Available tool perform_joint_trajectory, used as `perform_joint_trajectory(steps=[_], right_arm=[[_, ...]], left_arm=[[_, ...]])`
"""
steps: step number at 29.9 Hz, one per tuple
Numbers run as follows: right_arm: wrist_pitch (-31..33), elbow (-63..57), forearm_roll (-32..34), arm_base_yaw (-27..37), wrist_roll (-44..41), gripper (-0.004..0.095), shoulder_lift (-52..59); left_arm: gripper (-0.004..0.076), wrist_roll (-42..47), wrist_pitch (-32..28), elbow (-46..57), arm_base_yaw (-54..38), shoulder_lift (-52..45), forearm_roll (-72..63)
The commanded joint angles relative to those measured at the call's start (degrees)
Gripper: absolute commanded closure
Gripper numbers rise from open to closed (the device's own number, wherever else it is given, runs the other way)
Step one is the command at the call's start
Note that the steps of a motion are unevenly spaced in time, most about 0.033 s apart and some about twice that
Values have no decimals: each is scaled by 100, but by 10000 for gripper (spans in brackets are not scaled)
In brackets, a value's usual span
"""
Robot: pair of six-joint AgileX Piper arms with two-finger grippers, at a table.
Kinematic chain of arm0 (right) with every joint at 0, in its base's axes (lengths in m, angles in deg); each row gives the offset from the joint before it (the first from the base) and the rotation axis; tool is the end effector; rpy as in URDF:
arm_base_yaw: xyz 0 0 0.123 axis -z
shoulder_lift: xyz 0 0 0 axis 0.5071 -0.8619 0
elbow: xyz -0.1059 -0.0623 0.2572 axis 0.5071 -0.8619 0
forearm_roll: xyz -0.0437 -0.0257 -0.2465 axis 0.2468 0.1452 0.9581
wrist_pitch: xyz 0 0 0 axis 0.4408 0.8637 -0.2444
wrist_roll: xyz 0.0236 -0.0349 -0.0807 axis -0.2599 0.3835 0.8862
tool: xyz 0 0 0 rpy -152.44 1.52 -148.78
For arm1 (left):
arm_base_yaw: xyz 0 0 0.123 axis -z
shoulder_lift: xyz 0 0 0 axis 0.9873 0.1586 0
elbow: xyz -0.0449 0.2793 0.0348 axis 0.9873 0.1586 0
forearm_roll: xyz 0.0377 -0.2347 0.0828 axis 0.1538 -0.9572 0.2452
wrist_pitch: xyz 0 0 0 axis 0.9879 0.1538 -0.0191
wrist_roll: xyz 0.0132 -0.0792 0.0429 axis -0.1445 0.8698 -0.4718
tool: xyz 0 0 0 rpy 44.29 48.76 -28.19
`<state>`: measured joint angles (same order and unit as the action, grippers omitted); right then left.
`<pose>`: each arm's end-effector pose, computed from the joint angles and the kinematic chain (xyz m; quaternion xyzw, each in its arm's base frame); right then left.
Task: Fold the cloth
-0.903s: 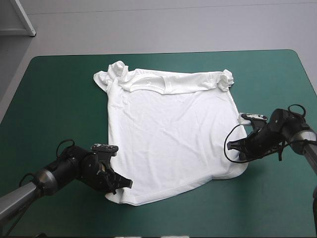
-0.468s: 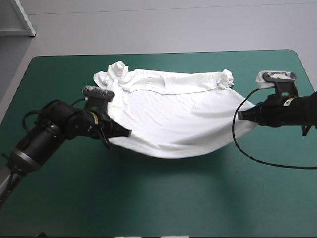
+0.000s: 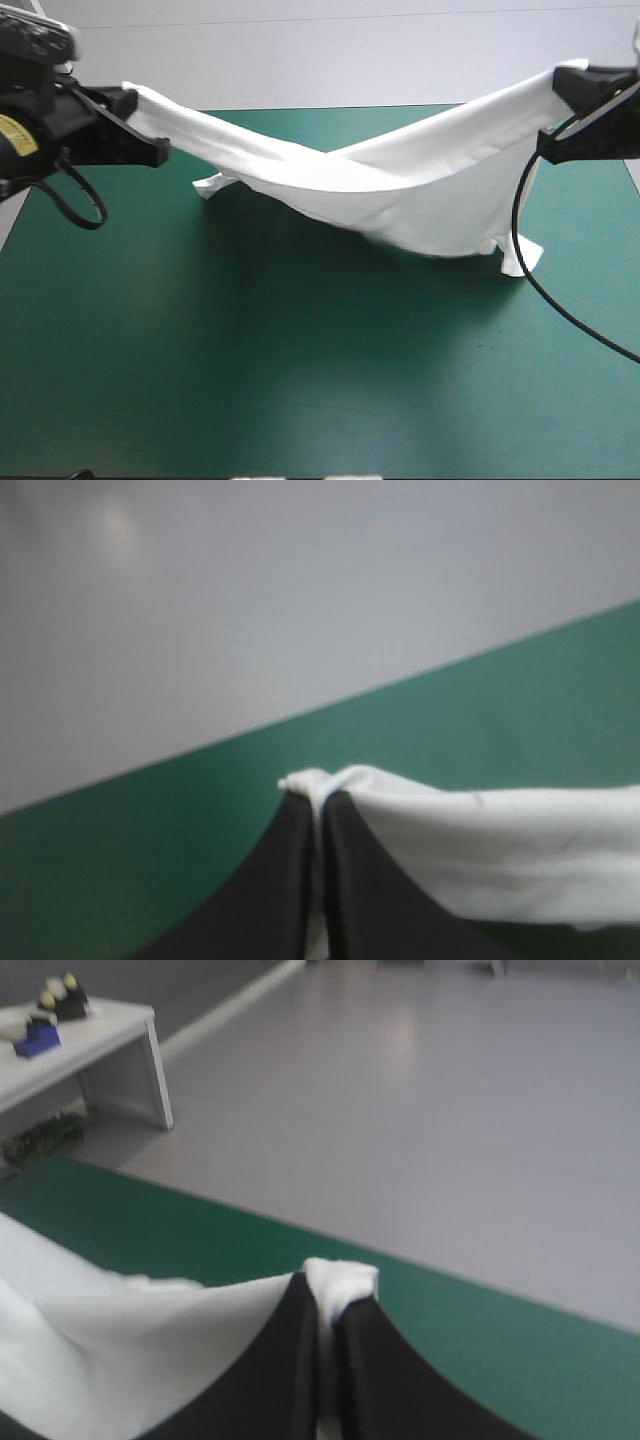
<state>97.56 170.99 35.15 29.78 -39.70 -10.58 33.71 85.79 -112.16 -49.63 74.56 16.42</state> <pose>0.1403 0.0345 0.6002 -0.1539 0.7414 0.1169 0.6427 0.1650 -0.0734 0.5862 0.1747 0.7939 -0.0354 0.5813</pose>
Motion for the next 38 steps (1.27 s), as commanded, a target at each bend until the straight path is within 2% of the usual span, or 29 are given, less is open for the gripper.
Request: perform_joint_trajectory(steps=[1,6,14,17,22,26,30,33,35,38], right_arm=[[-669,936,-347,2,283,927,-81],[-1000,2188,-459,2,497,927,-315],[-1625,3440,-741,2,802,927,-553],[-1655,3463,-705,2,802,927,-564],[-1474,3376,-647,2,802,927,-792],[-1189,3376,-406,2,422,927,-1386],[-1469,3376,-243,2,349,927,-2108],[-2124,3376,-344,2,375,927,-2616],[-2690,3376,-634,2,643,927,-2839],[-3354,3376,-1060,2,1252,927,-3008]], left_arm=[[732,-54,-889,-924,21,-147,-31],[732,-228,-1843,-1703,21,-147,-413],[732,-1152,-3278,-1969,21,-147,-1726],[732,-1287,-3347,-2038,21,-147,-1826],[732,-1255,-2989,-2027,21,44,-1295],[732,-634,-2800,-2027,21,538,-188],[732,106,-3100,-2027,21,1137,1357],[732,608,-3753,-2027,-93,1712,2263],[732,985,-4485,-2051,-293,2011,2264],[732,2030,-5145,-2378,-830,2369,2264]])
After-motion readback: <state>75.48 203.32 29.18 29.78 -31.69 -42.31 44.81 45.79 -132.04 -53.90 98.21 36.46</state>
